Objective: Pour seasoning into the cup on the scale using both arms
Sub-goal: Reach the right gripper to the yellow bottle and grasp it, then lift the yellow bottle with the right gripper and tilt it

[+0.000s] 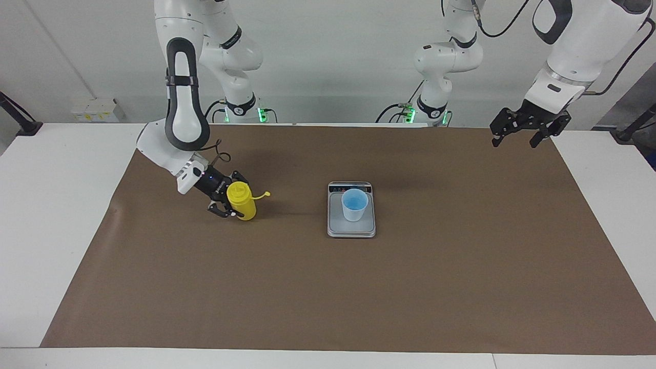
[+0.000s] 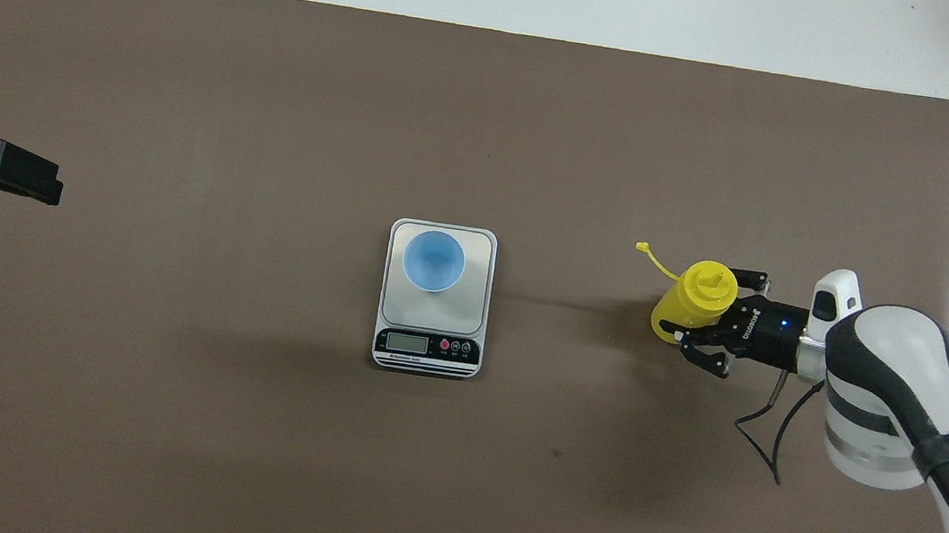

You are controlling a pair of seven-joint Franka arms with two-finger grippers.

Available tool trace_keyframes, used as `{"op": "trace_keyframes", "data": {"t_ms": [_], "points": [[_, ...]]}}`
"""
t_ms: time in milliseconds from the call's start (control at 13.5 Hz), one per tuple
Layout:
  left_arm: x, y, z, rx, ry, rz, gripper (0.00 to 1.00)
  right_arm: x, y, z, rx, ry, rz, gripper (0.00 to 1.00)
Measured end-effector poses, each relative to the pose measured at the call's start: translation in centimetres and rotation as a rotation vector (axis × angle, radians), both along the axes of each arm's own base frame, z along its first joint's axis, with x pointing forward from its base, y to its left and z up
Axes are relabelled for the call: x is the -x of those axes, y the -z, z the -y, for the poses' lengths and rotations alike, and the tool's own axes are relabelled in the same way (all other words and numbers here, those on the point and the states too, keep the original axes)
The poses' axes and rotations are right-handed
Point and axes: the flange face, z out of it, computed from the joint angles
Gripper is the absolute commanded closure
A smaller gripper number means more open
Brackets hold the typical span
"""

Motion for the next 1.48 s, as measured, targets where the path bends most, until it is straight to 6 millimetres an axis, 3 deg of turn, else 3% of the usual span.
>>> {"op": "trace_keyframes", "data": {"t_ms": [222,518,962,1479], "points": [[0.0,0.0,-0.1,0.000,-0.002,0.000,0.00,-0.4,-1.7,-5.6,0.099,0.048,0.036,1.00],[0.0,0.0,-0.5,0.000,-0.010,0.000,0.00,0.7,-2.3,-13.2,0.196,0.064,0.093,1.00],[0.0,0.0,-0.6,0.000,-0.011,-0.001,0.00,-1.2,-5.1,-15.7,0.341,-0.025,0.021,1.00],[0.0,0.0,-0.6,0.000,-0.011,-0.001,0.00,-4.2,-13.2,-20.5,0.674,-0.018,-0.124,1.00]]}}
